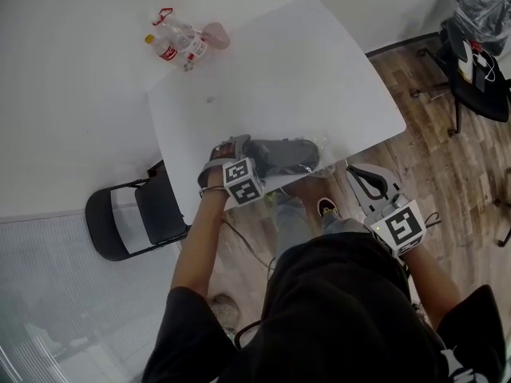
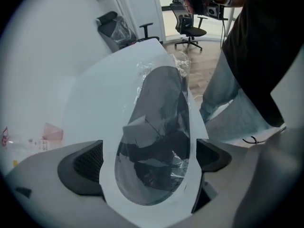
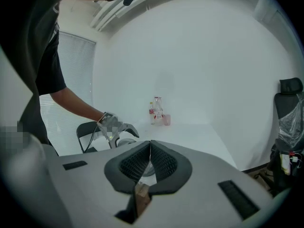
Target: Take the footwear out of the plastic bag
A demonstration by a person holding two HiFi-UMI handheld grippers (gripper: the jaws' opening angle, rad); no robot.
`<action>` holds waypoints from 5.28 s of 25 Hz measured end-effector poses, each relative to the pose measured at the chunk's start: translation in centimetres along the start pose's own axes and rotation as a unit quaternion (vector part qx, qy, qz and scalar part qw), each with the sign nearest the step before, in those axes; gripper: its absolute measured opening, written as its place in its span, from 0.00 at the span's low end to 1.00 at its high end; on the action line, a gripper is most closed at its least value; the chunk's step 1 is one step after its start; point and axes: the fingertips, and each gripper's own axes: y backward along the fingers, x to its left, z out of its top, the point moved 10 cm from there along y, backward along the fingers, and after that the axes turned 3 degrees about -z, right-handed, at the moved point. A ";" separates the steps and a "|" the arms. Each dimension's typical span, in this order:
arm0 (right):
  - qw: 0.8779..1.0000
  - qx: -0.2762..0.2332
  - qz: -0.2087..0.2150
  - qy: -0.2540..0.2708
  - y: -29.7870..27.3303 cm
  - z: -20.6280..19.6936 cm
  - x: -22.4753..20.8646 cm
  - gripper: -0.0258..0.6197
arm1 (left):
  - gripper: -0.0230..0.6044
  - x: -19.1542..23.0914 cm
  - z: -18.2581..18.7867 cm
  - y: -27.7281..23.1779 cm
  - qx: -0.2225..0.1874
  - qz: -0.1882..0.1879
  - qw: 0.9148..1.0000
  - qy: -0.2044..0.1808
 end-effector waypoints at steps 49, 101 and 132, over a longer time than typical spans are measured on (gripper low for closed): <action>0.998 0.041 0.051 0.014 -2.6 0.6 -3.5 0.07 | 0.48 2.3 -4.0 6.1 -0.184 -0.049 0.974 0.120; 0.953 0.061 0.298 0.009 -2.2 12.7 -8.9 0.28 | 0.46 2.0 4.1 17.9 -0.409 0.132 0.903 0.010; 0.854 -0.007 0.248 0.458 0.6 13.7 -1.7 0.16 | 0.73 1.8 9.3 13.6 -0.207 0.020 0.973 -0.102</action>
